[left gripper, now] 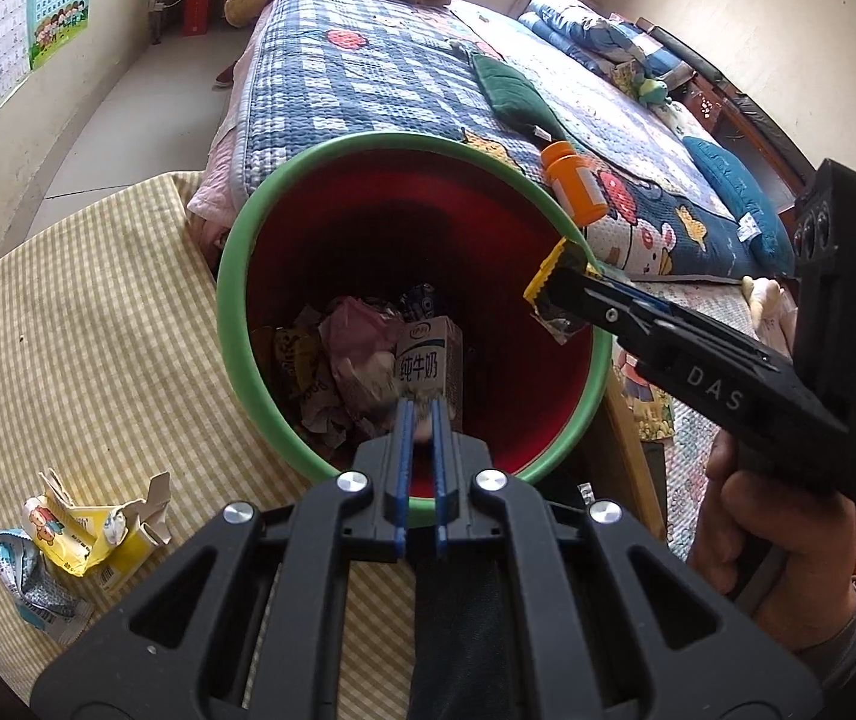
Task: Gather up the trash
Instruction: 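Open both tools to drop the bag and paper into the bin, then move both open tools back over the last wrappers on the table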
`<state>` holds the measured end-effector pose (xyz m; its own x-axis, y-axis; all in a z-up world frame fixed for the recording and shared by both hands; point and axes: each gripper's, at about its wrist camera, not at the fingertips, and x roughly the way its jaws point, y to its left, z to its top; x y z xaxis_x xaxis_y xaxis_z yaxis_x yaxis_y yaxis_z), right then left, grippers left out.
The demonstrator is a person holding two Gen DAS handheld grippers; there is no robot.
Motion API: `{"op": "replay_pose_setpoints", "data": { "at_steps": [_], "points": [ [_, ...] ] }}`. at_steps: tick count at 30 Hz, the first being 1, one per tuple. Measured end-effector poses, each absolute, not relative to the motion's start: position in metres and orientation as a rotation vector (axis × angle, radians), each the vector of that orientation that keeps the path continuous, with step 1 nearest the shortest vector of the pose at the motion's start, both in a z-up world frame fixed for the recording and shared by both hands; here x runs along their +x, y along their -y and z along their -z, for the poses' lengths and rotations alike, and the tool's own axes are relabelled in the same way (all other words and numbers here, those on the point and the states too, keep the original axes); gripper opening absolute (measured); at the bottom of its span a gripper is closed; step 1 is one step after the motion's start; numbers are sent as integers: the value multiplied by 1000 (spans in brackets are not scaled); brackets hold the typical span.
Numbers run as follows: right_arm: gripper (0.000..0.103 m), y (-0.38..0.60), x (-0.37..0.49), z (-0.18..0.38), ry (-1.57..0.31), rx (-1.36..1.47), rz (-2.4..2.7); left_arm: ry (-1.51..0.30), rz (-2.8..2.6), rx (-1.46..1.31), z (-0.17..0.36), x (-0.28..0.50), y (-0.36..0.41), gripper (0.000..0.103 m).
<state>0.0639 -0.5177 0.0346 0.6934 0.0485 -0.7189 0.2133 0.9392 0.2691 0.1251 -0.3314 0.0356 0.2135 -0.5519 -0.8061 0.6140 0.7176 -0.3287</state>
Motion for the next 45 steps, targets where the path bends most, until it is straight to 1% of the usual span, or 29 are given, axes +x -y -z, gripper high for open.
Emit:
{"op": "replay_pose_setpoints", "data": {
  "at_steps": [2,3,4,5,6,7,8,10,11,12,13,14,15,19,36,45],
  "points": [
    [34,520,65,-33,-806,352,97,-1087,803,63,-35,126,331,6],
    [41,520,65,-33,-805,356,101,-1089,799,61,-34,127,330,8],
    [55,521,65,-33,-804,359,104,-1089,794,57,-34,127,328,18],
    [60,522,64,-33,-802,363,104,-1087,785,54,-33,127,326,24],
    [62,522,64,-33,-800,362,107,-1084,776,50,-32,127,323,37],
    [65,522,64,-32,-801,360,110,-1081,767,46,-32,127,319,47],
    [67,522,64,-31,-803,361,110,-1078,754,44,-32,127,315,51],
    [73,521,63,-30,-804,365,112,-1070,727,42,-31,128,307,68],
    [75,520,63,-30,-803,365,114,-1068,713,39,-30,128,302,73],
    [79,519,63,-30,-803,365,113,-1064,698,36,-30,128,297,81],
    [82,517,64,-29,-805,364,113,-1061,685,30,-30,128,291,85],
    [84,514,65,-29,-805,363,112,-1059,675,24,-30,128,285,87],
    [85,511,65,-30,-805,361,108,-1057,663,18,-30,128,279,92],
    [88,494,70,-31,-811,342,83,-1059,609,-5,-28,129,251,97],
    [89,384,86,-32,-849,224,-95,-1057,384,-151,-22,113,116,97],
    [89,327,91,-21,-894,155,-182,-1074,305,-204,-12,97,69,97]
  ]
}}
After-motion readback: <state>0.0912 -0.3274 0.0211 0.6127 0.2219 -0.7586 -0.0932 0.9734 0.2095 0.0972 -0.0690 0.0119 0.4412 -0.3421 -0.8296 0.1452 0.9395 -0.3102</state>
